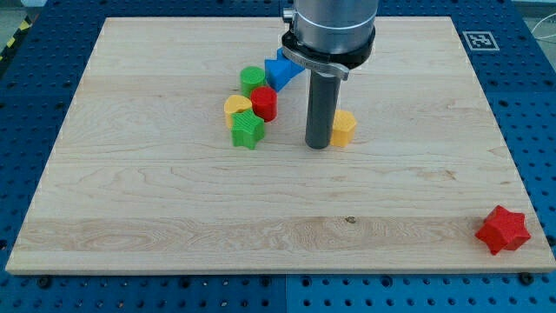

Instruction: Push the yellow hexagon towards the red star

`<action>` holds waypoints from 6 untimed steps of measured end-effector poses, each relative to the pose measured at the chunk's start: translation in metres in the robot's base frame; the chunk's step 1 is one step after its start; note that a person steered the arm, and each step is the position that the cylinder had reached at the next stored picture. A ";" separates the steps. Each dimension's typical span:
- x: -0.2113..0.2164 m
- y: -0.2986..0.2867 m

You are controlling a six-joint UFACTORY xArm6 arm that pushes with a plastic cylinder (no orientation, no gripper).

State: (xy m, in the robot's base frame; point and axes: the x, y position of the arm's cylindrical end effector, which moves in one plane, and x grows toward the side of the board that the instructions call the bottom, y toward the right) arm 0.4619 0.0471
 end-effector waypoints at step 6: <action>-0.036 0.024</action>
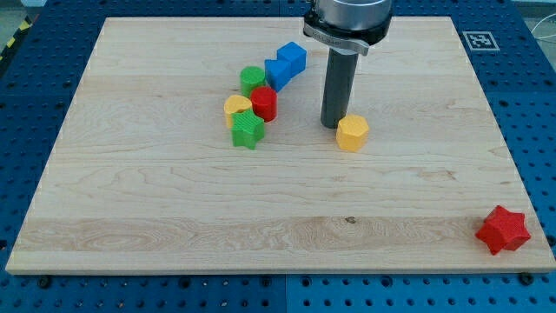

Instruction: Push the yellow hexagon towards the red star

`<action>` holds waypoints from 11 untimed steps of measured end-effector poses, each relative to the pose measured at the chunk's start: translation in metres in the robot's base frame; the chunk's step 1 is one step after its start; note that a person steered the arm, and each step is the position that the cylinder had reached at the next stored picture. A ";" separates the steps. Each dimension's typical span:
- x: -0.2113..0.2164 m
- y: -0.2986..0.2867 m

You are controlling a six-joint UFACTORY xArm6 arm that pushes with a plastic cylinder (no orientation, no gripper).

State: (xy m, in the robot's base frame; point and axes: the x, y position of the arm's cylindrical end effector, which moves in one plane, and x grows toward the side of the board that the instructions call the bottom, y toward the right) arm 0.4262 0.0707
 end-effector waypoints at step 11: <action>0.132 0.114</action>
